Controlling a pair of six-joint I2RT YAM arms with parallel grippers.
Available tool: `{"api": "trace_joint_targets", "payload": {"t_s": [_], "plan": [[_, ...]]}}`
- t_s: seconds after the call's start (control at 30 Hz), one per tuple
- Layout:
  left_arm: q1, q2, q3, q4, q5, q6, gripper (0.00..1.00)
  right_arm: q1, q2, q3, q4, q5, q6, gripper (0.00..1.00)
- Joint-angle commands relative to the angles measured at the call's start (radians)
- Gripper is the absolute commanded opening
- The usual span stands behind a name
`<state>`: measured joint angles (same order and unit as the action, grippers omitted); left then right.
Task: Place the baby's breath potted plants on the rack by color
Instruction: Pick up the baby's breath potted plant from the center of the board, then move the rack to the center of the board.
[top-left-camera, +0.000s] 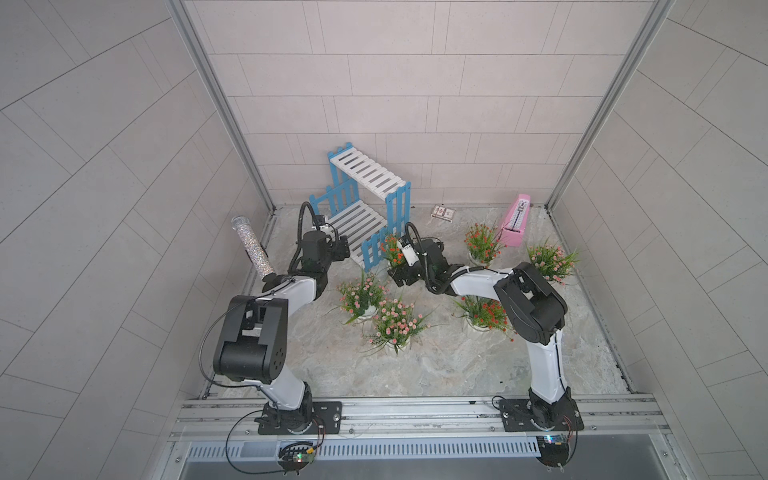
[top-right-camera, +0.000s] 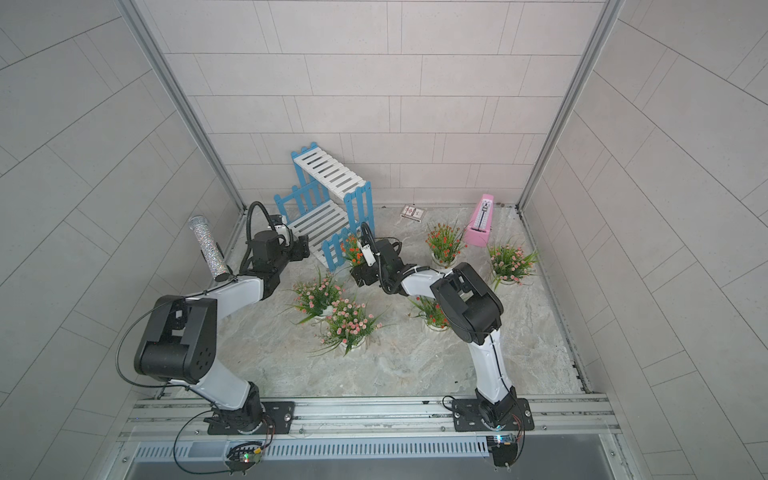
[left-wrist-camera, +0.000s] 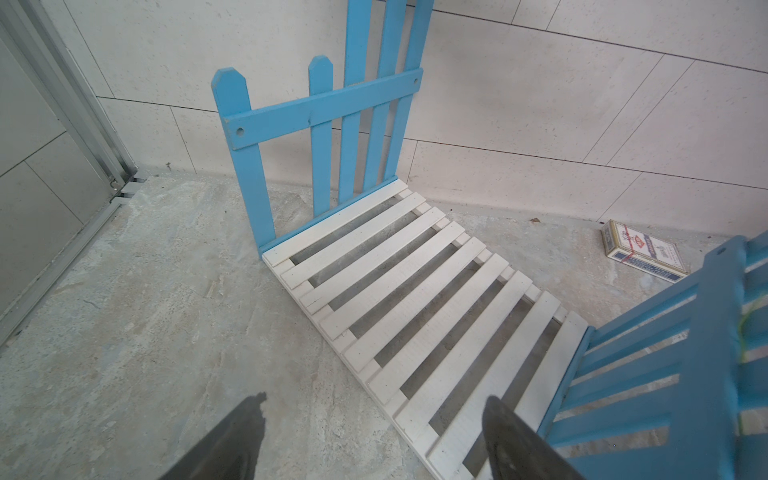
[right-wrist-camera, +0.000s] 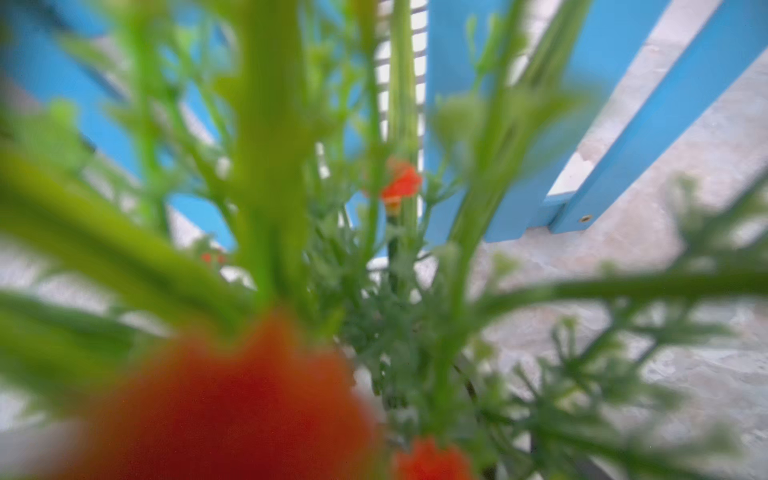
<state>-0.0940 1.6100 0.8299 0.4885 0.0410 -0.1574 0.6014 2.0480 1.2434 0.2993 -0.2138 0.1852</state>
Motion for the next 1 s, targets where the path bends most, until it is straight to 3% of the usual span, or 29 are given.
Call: {"api": "trace_joint_targets", "payload": {"t_s": [0.0, 0.07, 0.47, 0.97], "plan": [[-0.004, 0.008, 0.034, 0.021, 0.004, 0.004, 0.86, 0.003, -0.016, -0.019, 0.044, 0.048, 0.026, 0.85], [-0.004, 0.011, 0.040, 0.020, 0.007, 0.004, 0.86, 0.004, -0.043, -0.051, 0.050, 0.059, 0.026, 0.79], [-0.004, 0.084, 0.121, -0.013, 0.070, 0.032, 0.86, 0.007, -0.399, -0.372, 0.122, 0.089, 0.046, 0.74], [-0.039, 0.181, 0.173, -0.037, 0.243, 0.062, 0.83, 0.023, -0.927, -0.479, -0.194, 0.086, 0.040, 0.74]]}}
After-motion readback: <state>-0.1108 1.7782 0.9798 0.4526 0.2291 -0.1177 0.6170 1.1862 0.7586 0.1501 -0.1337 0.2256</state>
